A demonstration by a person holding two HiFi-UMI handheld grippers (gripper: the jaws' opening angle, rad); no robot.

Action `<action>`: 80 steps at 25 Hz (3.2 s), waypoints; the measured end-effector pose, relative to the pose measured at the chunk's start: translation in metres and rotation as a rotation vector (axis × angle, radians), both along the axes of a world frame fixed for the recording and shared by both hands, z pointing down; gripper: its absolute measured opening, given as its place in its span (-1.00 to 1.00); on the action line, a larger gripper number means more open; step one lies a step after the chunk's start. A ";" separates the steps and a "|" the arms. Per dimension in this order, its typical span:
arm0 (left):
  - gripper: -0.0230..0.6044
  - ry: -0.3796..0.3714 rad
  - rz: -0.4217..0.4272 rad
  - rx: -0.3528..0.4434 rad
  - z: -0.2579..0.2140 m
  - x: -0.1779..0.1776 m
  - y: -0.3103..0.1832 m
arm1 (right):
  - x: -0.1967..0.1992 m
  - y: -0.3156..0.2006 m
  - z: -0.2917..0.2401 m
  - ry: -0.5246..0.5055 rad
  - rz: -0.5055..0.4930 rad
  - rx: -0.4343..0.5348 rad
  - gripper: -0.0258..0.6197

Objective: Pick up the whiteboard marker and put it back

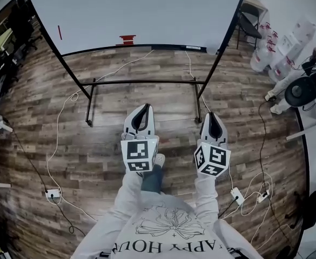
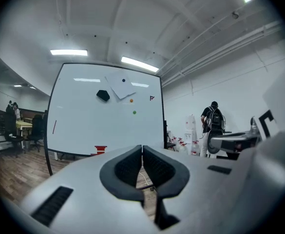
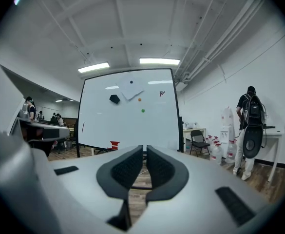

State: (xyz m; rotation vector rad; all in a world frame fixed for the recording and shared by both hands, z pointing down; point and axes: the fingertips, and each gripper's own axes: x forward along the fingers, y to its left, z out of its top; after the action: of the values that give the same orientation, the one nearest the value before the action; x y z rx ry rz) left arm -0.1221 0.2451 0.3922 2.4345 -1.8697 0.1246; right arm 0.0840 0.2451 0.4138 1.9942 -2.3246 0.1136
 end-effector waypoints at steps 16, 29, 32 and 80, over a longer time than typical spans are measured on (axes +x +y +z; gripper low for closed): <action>-0.90 0.001 0.045 -0.008 -0.004 -0.012 -0.214 | -0.010 -0.206 -0.001 0.039 0.035 -0.031 -0.90; -0.90 -0.011 0.001 -0.054 0.018 0.013 -0.318 | 0.011 -0.324 0.021 0.075 -0.029 -0.077 -0.89; -0.90 -0.015 -0.019 -0.059 0.022 0.024 -0.351 | 0.021 -0.365 0.024 0.088 -0.061 -0.081 -0.87; -0.90 -0.014 -0.324 -0.297 0.111 0.015 -0.522 | -0.030 -0.614 0.233 1.154 -0.791 -0.458 -0.56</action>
State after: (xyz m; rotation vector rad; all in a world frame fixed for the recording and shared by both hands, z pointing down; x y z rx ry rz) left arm -0.1069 -0.2767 0.5037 1.9213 -2.0510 0.3710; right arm 0.0542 -0.3687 0.6468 0.5149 -1.7987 -0.3981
